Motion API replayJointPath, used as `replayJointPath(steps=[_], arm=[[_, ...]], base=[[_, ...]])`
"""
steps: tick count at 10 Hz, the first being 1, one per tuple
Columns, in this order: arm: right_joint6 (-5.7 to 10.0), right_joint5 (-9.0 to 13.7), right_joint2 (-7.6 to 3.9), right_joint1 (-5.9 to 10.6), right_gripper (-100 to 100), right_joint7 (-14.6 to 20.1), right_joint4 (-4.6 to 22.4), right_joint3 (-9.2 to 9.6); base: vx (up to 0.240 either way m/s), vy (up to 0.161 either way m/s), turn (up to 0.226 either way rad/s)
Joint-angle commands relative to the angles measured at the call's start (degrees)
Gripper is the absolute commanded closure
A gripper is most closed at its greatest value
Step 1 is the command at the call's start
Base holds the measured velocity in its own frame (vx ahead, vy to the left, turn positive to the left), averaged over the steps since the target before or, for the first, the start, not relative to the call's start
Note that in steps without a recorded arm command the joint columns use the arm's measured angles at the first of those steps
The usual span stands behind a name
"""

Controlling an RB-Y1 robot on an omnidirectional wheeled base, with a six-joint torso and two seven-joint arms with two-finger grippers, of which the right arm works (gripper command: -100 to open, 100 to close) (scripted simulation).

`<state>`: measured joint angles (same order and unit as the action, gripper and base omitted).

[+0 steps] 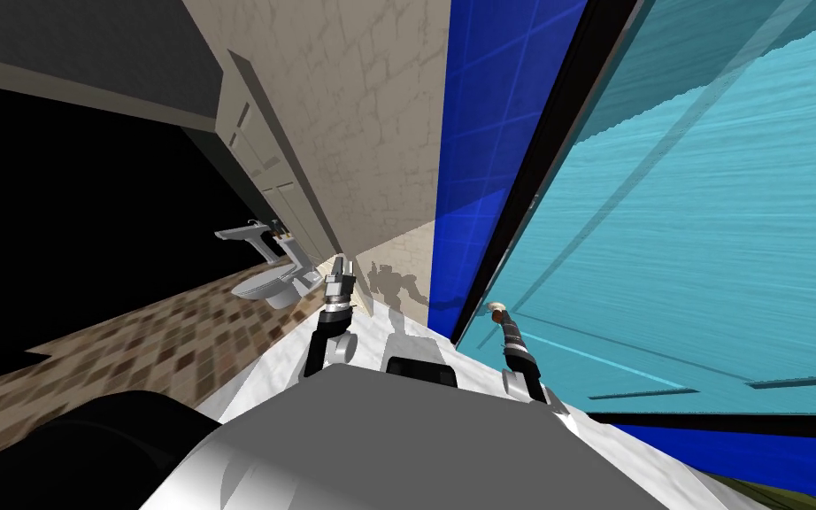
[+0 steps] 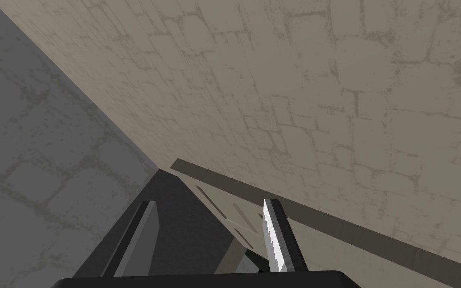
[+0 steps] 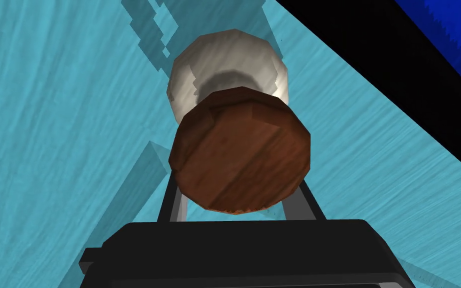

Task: Pull the door open

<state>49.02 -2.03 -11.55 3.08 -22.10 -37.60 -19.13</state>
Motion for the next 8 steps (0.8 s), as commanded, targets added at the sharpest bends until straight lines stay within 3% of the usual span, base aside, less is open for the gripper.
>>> replayJointPath(steps=[1,2,8], arm=[[1.12,-0.1,0.37,1.32,100,0.5,2.5,0.56],[1.12,-0.1,0.37,1.32,100,0.5,2.5,0.56],[1.01,2.9,0.01,1.40,100,9.8,2.7,1.66]], base=[[-0.014,0.000,-0.010],[0.000,0.000,0.000],[-0.028,-0.013,0.048]])
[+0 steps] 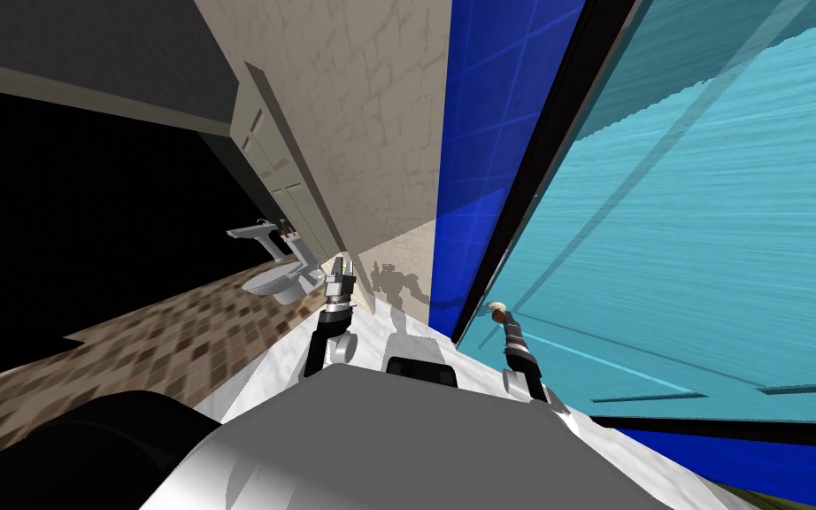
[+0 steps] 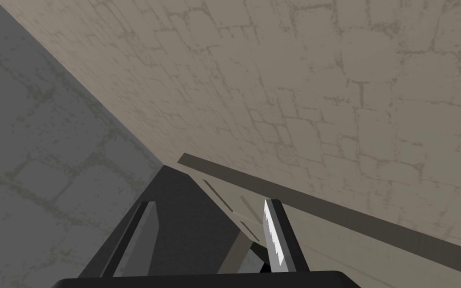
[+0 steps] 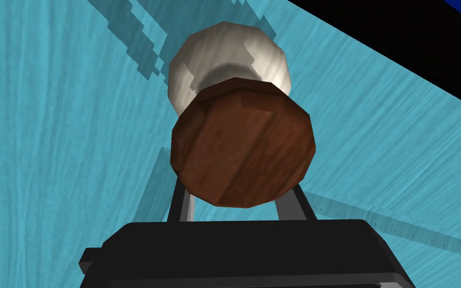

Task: Pull the door open

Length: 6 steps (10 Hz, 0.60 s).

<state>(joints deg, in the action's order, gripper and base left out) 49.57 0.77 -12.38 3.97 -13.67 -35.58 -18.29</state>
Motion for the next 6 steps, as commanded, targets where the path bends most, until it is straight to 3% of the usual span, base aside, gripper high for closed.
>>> replayJointPath(steps=[1,4,6], arm=[[0.43,0.8,0.75,0.52,100,2.9,0.7,1.10],[0.40,1.6,0.66,0.54,100,6.1,0.8,1.38],[0.35,3.1,0.48,0.58,100,10.0,0.8,1.95]], base=[[-0.041,-0.013,0.067],[-0.030,-0.010,0.032],[-0.034,-0.011,0.075]])
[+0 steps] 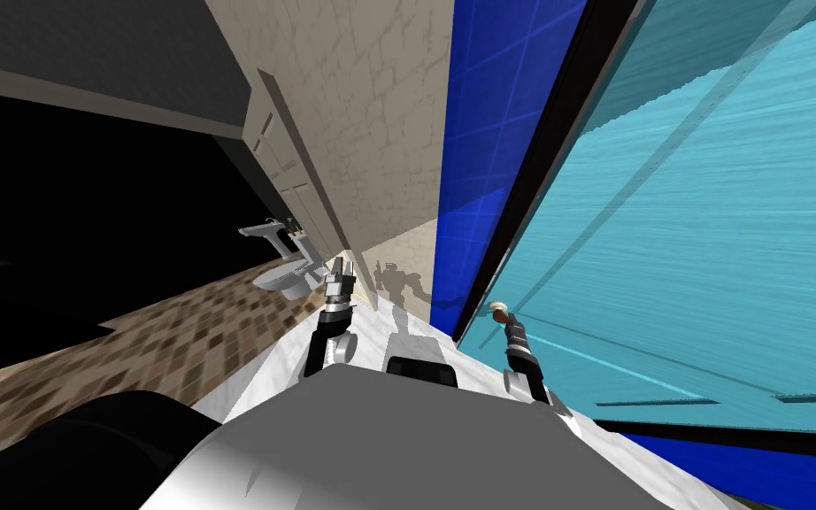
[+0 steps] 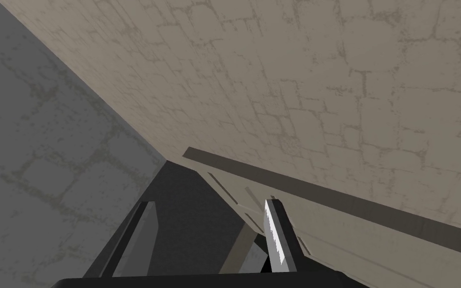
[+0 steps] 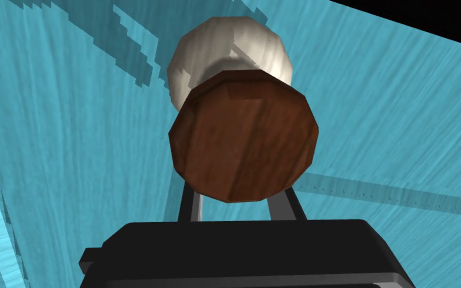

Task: Pull the door open

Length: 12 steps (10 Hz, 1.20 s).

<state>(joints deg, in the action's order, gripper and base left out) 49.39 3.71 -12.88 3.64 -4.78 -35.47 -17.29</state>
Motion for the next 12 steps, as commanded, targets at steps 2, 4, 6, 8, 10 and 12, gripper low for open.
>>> replayJointPath(steps=[2,4,6,8,10,12], arm=[[0.50,0.9,0.89,0.93,100,4.2,0.8,1.23],[0.47,1.6,0.79,0.95,100,6.6,0.8,1.52],[0.44,2.4,0.70,0.96,100,9.0,0.9,1.80],[0.41,3.1,0.61,0.98,100,11.3,0.9,2.09],[0.41,3.1,0.61,0.98,100,11.5,0.9,2.09],[0.41,3.1,0.61,0.98,100,11.5,0.9,2.09]], base=[[-0.030,-0.018,0.044],[-0.024,-0.011,0.042],[-0.022,-0.009,0.033],[-0.025,-0.007,0.036],[-0.019,-0.008,0.027],[0.004,0.001,-0.017]])
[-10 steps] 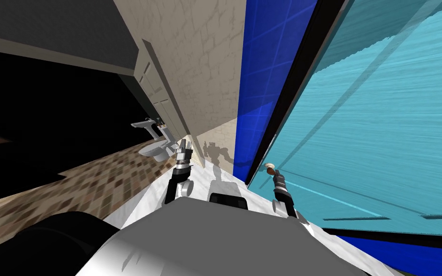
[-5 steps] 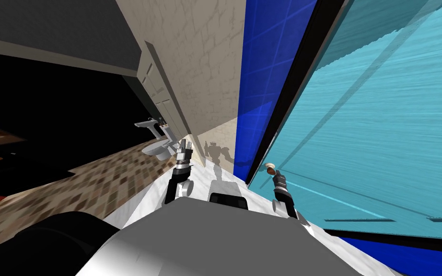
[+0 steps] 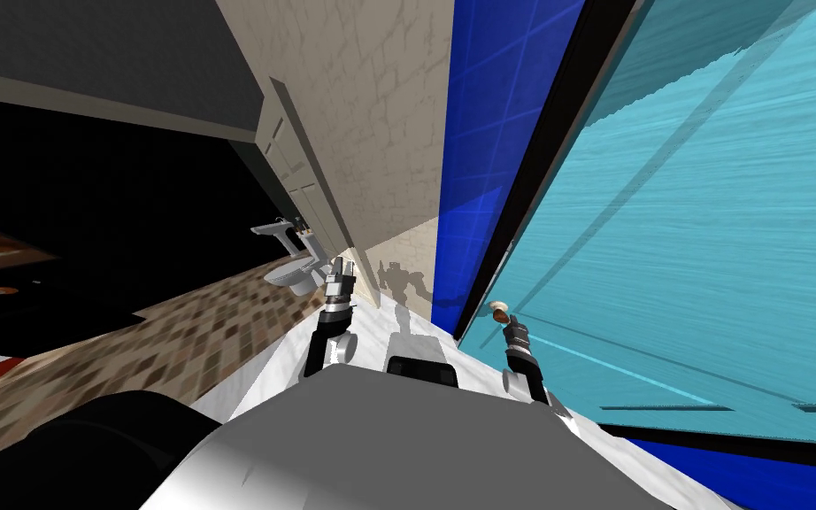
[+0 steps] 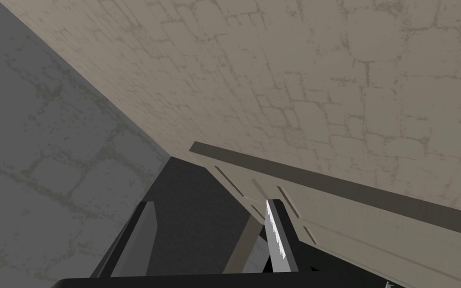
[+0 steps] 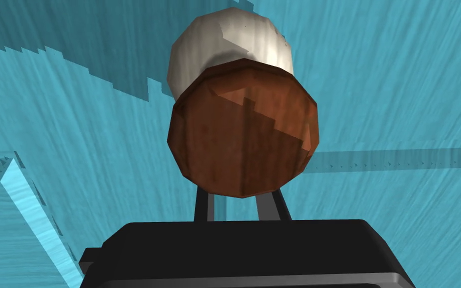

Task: Pull the door open

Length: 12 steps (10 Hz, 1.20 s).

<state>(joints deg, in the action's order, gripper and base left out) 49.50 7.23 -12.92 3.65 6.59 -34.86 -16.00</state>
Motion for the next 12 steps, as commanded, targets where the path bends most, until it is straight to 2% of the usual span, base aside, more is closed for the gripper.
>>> replayJointPath(steps=[1,2,3,8,12], arm=[[0.28,0.4,0.56,0.99,100,2.5,0.3,1.09],[0.28,0.4,0.56,0.99,100,2.5,0.3,1.09],[0.25,1.1,0.47,1.00,100,4.9,0.4,1.38],[0.25,1.1,0.47,1.00,100,4.9,0.4,1.38],[0.16,3.4,0.20,1.06,100,11.7,0.5,2.24]], base=[[-0.009,-0.003,0.051],[-0.024,-0.004,0.054],[-0.041,-0.007,0.067],[-0.007,-0.001,0.003],[-0.032,-0.013,0.065]])
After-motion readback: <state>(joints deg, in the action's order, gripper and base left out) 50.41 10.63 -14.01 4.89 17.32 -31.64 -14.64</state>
